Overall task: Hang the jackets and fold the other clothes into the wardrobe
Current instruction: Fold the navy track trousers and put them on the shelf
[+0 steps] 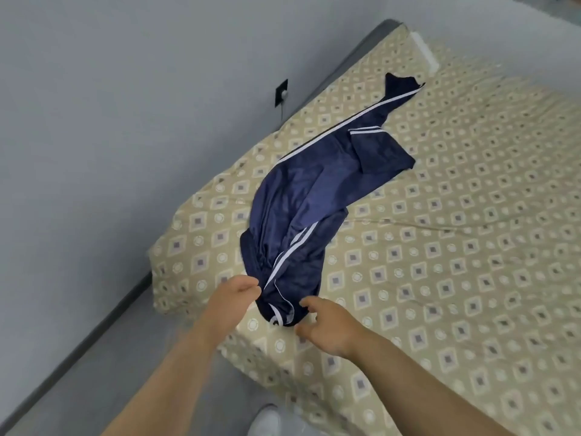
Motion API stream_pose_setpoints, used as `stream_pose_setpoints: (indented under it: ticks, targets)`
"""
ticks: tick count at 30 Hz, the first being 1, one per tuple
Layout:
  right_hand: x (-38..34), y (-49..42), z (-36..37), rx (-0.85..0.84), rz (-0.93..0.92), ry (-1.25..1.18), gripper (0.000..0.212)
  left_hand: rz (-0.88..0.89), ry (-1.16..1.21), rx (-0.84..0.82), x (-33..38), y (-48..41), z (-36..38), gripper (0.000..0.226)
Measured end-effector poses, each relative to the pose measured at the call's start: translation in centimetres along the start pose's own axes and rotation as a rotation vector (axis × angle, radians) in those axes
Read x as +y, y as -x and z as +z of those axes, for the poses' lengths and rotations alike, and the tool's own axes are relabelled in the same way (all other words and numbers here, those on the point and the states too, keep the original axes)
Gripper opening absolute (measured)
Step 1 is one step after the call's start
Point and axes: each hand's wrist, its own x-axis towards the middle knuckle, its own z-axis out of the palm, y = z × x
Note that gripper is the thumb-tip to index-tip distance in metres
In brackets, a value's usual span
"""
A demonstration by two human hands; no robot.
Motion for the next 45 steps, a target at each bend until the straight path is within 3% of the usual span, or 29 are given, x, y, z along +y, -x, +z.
stream_pose_setpoints:
  ticks: [2, 5, 6, 9, 10, 13, 16, 21, 23, 25, 27, 31, 37, 39, 43, 45]
  targets:
    - [1.6, -5.0, 2.9, -0.013, -0.006, -0.048, 0.055, -0.122, 0.186, 0.000, -2.3, -4.1, 1.4, 0.017]
    - [3.4, -9.2, 6.3, 0.059, 0.037, -0.074, 0.089, -0.168, 0.313, -0.017, -4.7, -7.4, 3.4, 0.018]
    - [3.7, -9.8, 6.9, 0.122, 0.032, -0.077, 0.080, -0.171, 0.370, -0.029, -5.2, -8.0, 3.8, 0.021]
    - [4.1, -10.4, 6.7, 0.276, 0.005, -0.288, 0.018, -0.222, 0.520, -0.017, -5.7, -9.3, 3.7, 0.036]
    - [3.9, -9.8, 5.8, 0.263, 0.017, -0.384, 0.012, -0.220, 0.527, -0.015, -5.5, -9.4, 3.5, 0.041]
    - [2.8, -6.2, 2.0, 0.130, -0.016, -0.612, 0.026, -0.163, 0.566, -0.063, -3.7, -8.7, 3.4, 0.047]
    - [1.3, -1.3, -2.1, 0.056, -0.058, -0.727, 0.040, -0.051, 0.535, -0.130, -0.2, -7.2, 3.3, 0.054]
    - [-1.0, 8.6, -8.6, 0.127, -0.111, -0.990, 0.048, 0.295, 0.089, -0.132, 6.4, -1.5, 3.4, 0.067]
    - [-1.5, 12.8, -11.1, 0.180, -0.141, -1.044, 0.055, 0.363, -0.058, -0.017, 8.6, 0.9, 3.6, 0.057]
    - [-2.2, 17.0, -13.8, 0.275, -0.186, -1.095, 0.059, 0.339, -0.121, 0.080, 11.4, 3.9, 4.0, 0.031]
    - [-2.9, 21.0, -16.6, 0.382, -0.239, -1.123, 0.044, 0.297, -0.047, 0.079, 14.5, 6.7, 4.2, 0.019]
    - [-3.4, 28.5, -21.6, 0.540, -0.258, -0.996, 0.041, 0.133, 0.320, -0.165, 21.6, 12.9, 4.4, 0.013]
    - [-2.2, 38.7, -28.6, 0.928, -0.226, -0.861, 0.018, 0.432, 0.280, -0.312, 35.5, 24.5, 4.3, 0.024]
    - [-2.5, 42.0, -30.8, 1.011, -0.268, -0.920, 0.024, 0.486, 0.319, -0.327, 39.6, 28.5, 4.4, 0.019]
    - [-3.9, 48.5, -34.2, 0.848, -0.441, -1.177, 0.021, 0.568, 0.487, -0.439, 46.4, 37.1, 3.9, 0.022]
    - [-4.2, 52.2, -35.6, 0.732, -0.638, -1.357, 0.020, 0.647, 0.546, -0.507, 48.8, 41.3, 3.2, 0.027]
